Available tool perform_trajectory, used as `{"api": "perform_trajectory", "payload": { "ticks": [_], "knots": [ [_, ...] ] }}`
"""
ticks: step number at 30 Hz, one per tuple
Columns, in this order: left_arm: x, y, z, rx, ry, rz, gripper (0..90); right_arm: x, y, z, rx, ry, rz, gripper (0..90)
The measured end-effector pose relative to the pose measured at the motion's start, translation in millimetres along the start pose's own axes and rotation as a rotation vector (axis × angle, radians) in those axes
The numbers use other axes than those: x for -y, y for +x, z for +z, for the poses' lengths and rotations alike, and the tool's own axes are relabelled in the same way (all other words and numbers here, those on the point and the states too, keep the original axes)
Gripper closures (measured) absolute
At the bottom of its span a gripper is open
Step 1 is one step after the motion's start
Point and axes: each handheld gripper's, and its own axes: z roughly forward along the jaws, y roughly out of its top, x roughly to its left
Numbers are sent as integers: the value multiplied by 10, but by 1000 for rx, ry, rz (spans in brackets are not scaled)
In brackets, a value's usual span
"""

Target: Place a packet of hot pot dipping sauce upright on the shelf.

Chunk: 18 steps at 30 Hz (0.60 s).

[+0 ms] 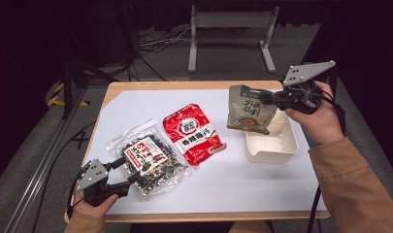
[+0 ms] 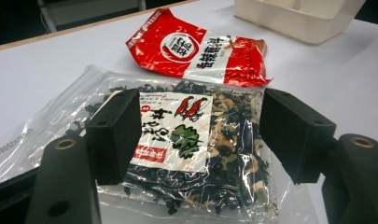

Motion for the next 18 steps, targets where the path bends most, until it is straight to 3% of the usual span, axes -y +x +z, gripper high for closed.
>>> {"api": "perform_trajectory", "payload": {
  "ticks": [7, 18],
  "knots": [
    [20, 15, -38, -18, -4, -10, 306, 56, -216, 6, 18, 4, -6, 894],
    [16, 18, -22, -12, -3, -14, 309, 164, -500, 78, 63, 0, -35, 894]
  ]
}}
